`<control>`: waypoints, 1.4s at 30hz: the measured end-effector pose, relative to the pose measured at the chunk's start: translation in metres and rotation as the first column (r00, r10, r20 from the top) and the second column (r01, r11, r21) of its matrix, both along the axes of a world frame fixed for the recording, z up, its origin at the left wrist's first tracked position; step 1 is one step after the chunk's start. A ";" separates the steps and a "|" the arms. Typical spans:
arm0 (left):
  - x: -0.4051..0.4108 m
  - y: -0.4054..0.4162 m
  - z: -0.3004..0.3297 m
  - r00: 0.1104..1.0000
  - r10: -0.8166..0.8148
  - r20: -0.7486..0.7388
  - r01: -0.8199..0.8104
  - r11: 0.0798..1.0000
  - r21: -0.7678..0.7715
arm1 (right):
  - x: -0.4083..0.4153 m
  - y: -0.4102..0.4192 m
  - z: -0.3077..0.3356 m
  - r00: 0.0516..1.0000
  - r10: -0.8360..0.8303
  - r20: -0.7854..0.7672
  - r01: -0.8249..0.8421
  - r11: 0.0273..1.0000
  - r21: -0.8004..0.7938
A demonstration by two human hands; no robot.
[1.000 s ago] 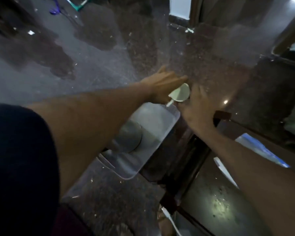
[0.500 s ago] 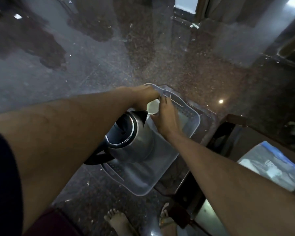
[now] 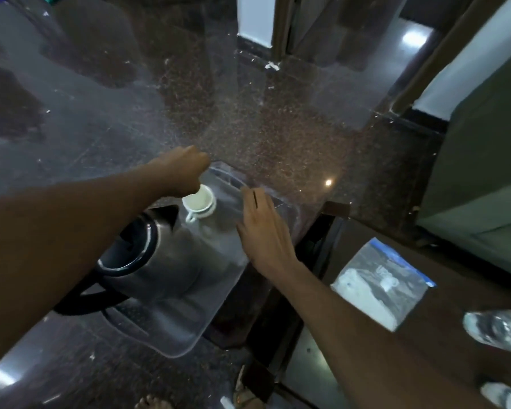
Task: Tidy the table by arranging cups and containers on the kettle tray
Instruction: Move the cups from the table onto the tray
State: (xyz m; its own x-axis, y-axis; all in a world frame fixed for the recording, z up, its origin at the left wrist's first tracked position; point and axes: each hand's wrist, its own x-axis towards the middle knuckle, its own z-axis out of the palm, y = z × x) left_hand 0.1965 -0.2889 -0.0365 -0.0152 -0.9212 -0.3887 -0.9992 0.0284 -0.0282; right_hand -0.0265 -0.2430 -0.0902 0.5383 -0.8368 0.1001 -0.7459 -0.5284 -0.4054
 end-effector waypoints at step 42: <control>-0.690 0.155 -0.137 0.834 -0.180 -0.521 0.295 0.944 0.146 | -0.623 0.172 -0.083 0.823 -0.549 -0.147 0.563 0.750 0.348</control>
State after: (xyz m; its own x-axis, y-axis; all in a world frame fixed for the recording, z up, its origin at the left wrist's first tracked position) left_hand -0.4932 -0.1336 -0.1730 -0.4655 -0.7603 -0.4531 -0.8383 0.2145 0.5013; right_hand -0.6500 -0.0714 -0.1735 -0.0358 -0.9599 -0.2781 -0.8782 0.1631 -0.4496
